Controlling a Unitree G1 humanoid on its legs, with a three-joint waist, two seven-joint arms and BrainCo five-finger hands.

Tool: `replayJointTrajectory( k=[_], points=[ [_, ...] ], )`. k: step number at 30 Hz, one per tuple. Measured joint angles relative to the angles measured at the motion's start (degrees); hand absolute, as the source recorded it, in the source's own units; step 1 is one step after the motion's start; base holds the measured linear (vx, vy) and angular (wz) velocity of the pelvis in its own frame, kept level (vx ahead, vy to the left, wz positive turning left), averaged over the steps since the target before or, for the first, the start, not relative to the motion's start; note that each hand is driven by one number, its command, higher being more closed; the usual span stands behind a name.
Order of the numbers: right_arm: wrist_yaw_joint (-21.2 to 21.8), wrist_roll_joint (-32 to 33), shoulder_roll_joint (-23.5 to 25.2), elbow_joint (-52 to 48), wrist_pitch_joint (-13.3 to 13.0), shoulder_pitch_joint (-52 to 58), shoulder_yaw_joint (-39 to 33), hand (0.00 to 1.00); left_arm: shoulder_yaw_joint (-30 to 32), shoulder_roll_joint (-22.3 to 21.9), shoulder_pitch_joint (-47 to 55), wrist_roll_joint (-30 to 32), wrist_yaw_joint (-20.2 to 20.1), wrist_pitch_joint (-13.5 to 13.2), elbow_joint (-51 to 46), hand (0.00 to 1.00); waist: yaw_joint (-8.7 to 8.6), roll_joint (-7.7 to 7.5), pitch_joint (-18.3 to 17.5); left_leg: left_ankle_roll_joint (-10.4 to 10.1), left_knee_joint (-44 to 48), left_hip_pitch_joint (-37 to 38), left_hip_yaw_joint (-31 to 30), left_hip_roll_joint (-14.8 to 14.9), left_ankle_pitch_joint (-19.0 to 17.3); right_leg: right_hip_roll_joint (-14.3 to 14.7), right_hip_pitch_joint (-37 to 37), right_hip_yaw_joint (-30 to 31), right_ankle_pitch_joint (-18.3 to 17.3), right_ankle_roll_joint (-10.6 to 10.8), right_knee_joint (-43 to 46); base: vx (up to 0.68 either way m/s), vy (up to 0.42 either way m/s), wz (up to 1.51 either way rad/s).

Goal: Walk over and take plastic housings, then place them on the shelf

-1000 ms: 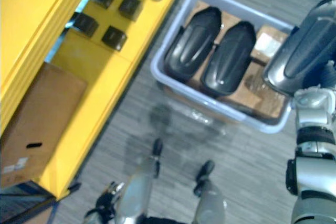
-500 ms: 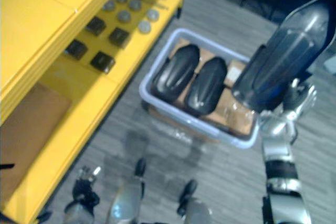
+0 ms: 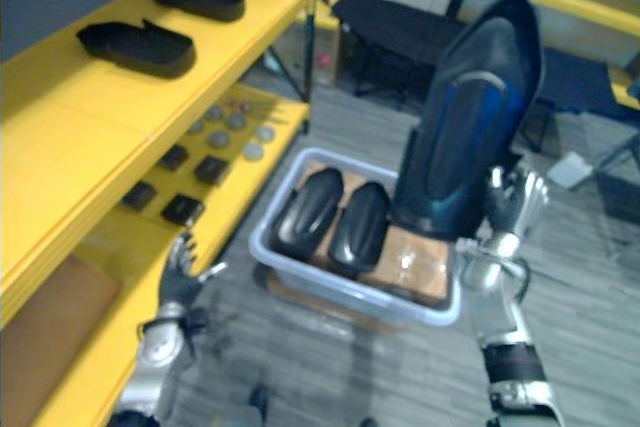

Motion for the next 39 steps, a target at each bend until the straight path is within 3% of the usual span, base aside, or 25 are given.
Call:
replayJointTrajectory(
  k=[3, 6, 11, 15, 26, 39],
  points=[
    [2.48, -2.26, -0.01, -0.86, -3.09, 0.01, 3.41, 1.0, -4.65, -0.69, -0.53, -6.19, -4.25, 4.77, -1.05, 0.0, -0.73, 0.99, -0.87, 0.14, -2.86, 1.04, 0.07, -0.01, 1.82, 0.17, -0.09, 0.15, -0.01, -0.01, -0.66, -0.1, -0.028, -0.05],
    [3.77, -3.15, -0.03, -1.38, -5.37, 0.01, 5.06, 1.0, -4.59, -2.27, -0.52, -10.45, -5.59, 8.21, -1.09, 0.0, -0.86, 1.38, -1.19, 0.34, -6.87, 2.33, 0.25, 0.09, 3.69, 0.35, -0.12, 0.13, -0.21, -0.18, -1.72, -0.13, -0.039, -0.05],
    [5.17, -4.76, 0.14, -1.5, -7.42, 0.12, 7.12, 1.0, -4.77, -2.4, -0.51, -16.92, -8.24, 12.38, -2.62, 0.0, -0.95, 1.82, -1.42, 0.34, -8.22, 2.86, 0.61, 0.93, 5.13, 1.27, -0.22, -0.02, -1.52, -0.73, -1.7, -0.1, -0.044, -0.02],
    [5.32, -7.15, 1.27, -1.52, -9.3, 1.85, 7.69, 1.0, -6.66, -2.38, -0.51, -19.32, -10.18, 13.29, -7.02, 0.0, -1.39, 2.17, -1.64, 0.22, -8.27, 2.64, 0.37, 0.82, 5.72, 1.18, -0.23, -0.23, -1.4, -0.5, -1.85, -0.03, -0.009, 0.02],
    [5.33, -9.99, 3.15, -0.34, -9.38, 4.01, 11.91, 1.0, -7.27, -2.42, -2.23, -19.62, -10.74, 16.38, -15.56, 0.0, -2.02, 1.8, -1.98, -0.27, -7.98, 1.77, -0.53, 0.28, 6.48, 1.13, -0.09, -1.47, -0.56, 0.1, -2.6, 0.02, -0.003, 0.05],
    [4.79, -10.89, 5.29, 2.42, -8.36, 5.1, 16.54, 1.0, -11.49, -3.51, -2.1, -21.8, -14.86, 18.87, -20.7, 0.0, -2.07, 2.39, -3.91, 0.02, -8.26, 0.99, -1.93, 0.18, 7.15, 1.11, -0.29, -2.69, -0.73, -0.09, -2.07, -0.03, 0.002, 0.05]
  ],
)
